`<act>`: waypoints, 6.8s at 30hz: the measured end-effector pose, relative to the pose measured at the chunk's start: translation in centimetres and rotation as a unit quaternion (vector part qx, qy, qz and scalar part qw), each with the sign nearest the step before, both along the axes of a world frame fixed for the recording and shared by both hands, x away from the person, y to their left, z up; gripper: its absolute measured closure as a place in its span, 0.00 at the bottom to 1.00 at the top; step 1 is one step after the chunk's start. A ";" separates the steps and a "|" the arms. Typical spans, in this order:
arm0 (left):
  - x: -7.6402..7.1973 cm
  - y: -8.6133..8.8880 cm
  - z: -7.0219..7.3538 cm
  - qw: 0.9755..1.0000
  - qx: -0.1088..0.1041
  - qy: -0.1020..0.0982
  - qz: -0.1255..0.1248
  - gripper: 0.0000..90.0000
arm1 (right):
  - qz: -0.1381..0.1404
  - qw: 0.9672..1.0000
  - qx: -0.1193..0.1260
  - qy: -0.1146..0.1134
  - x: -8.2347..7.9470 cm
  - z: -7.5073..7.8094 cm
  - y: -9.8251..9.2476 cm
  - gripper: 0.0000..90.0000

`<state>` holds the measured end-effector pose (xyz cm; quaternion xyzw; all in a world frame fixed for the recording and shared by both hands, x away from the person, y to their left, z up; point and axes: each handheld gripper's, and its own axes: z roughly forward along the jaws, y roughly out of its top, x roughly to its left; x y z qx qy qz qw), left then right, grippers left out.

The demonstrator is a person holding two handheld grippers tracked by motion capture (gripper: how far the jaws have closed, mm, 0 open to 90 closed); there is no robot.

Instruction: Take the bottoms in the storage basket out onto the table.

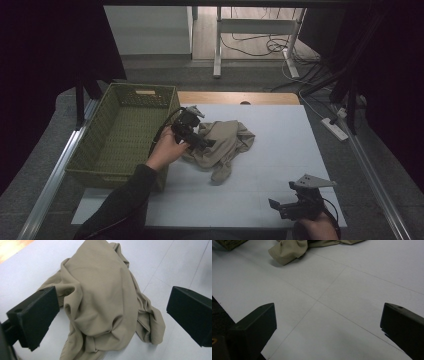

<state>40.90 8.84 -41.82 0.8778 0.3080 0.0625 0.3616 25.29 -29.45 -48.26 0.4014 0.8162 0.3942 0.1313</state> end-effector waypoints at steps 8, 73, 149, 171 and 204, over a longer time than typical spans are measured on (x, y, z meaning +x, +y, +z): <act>-0.2 1.9 -0.3 0.999 -0.035 0.005 -0.002 0.00 | 0.000 1.000 0.000 0.001 0.0 0.0 0.0 0.01; -5.0 9.1 -0.3 0.995 -0.097 0.008 0.037 0.00 | 0.004 1.000 0.002 -0.005 -0.1 0.1 0.0 0.01; -17.3 16.7 -2.8 0.984 -0.122 -0.006 0.133 0.00 | 0.003 1.000 -0.002 -0.003 -0.1 0.0 0.1 0.01; -20.6 19.6 -5.2 0.976 -0.118 -0.005 0.184 0.00 | 0.002 1.000 -0.001 -0.002 -0.1 0.0 0.1 0.01; -21.9 20.4 -8.4 0.979 -0.098 0.033 0.176 0.00 | 0.001 1.000 -0.001 -0.002 -0.1 0.1 0.1 0.01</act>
